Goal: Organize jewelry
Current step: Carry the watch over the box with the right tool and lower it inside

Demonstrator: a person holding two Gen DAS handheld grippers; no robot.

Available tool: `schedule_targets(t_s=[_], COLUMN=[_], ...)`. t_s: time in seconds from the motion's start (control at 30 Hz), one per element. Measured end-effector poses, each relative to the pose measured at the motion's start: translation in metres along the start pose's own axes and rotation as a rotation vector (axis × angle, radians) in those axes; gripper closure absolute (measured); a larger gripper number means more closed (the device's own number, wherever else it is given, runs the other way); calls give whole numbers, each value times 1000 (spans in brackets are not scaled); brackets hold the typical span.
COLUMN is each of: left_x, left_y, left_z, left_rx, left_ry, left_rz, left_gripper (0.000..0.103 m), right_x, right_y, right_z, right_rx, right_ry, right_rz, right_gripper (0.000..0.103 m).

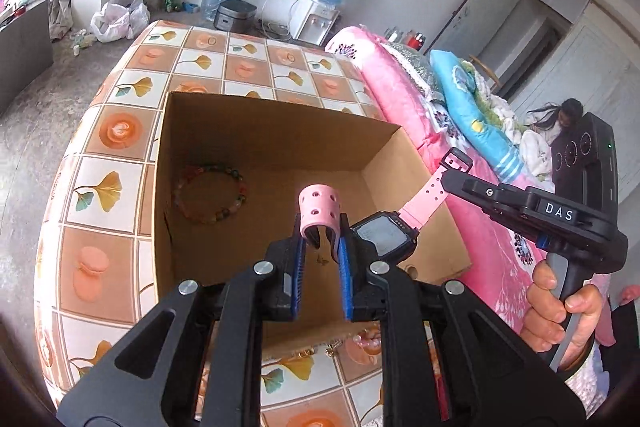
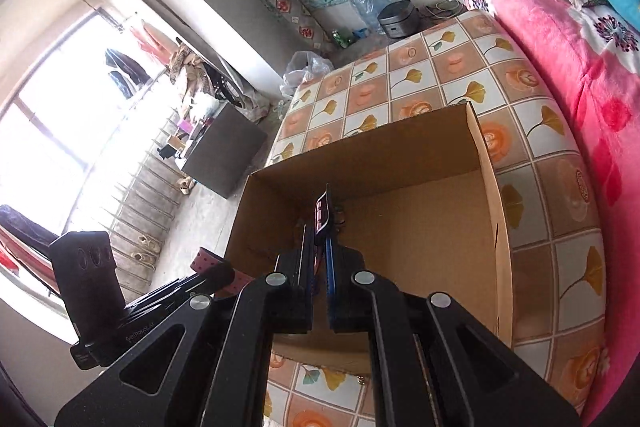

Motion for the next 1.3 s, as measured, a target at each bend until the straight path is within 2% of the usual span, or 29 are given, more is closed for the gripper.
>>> schedule_targets(t_s=[0.17, 0.3, 0.4, 0.47, 0.5, 0.53, 0.63, 0.77, 0.87, 1.13, 1.3], left_x=[-66, -94, -106, -112, -113, -112, -108, -97, -81, -8, 41], left_y=[18, 27, 30, 32, 32, 31, 32, 30, 26, 9, -15], left_z=[14, 19, 29, 38, 42, 44, 45, 44, 42, 35, 43], left_rx=[20, 20, 42, 66, 90, 108, 112, 103, 99, 22, -11], left_ry=[60, 104, 130, 134, 121, 105, 109, 122, 104, 97, 111], left_rz=[136, 199, 226, 242, 252, 253, 233, 208, 173, -5, -122], left_gripper=[89, 78, 67, 64, 64, 62, 62, 62, 62, 55, 49], right_x=[-63, -98, -110, -111, -110, -109, -104, -96, -82, -35, -30], right_y=[23, 36, 41, 42, 42, 42, 44, 46, 47, 55, 48], right_z=[-25, -36, -48, -55, -54, -51, -47, -46, -45, -38, -26], right_rx=[-4, 36, 48, 53, 62, 75, 113, 101, 91, 88, 133], right_ry=[-93, -165, -195, -210, -198, -196, -218, -219, -226, -243, -258], right_rz=[126, 196, 225, 226, 223, 219, 198, 182, 149, 55, 84], right_gripper=[98, 98, 96, 95, 94, 88, 78, 77, 76, 76, 76])
Point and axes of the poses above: each gripper's, at about its wrist camera, not at the fingertips, and x roughly against the way its jaws point, z to its left, y to its top, the point moved 4 cm from there along -x, roughly the way its jaws point, and after that the axes turned 1 degree about y, right-handed, at the moved point
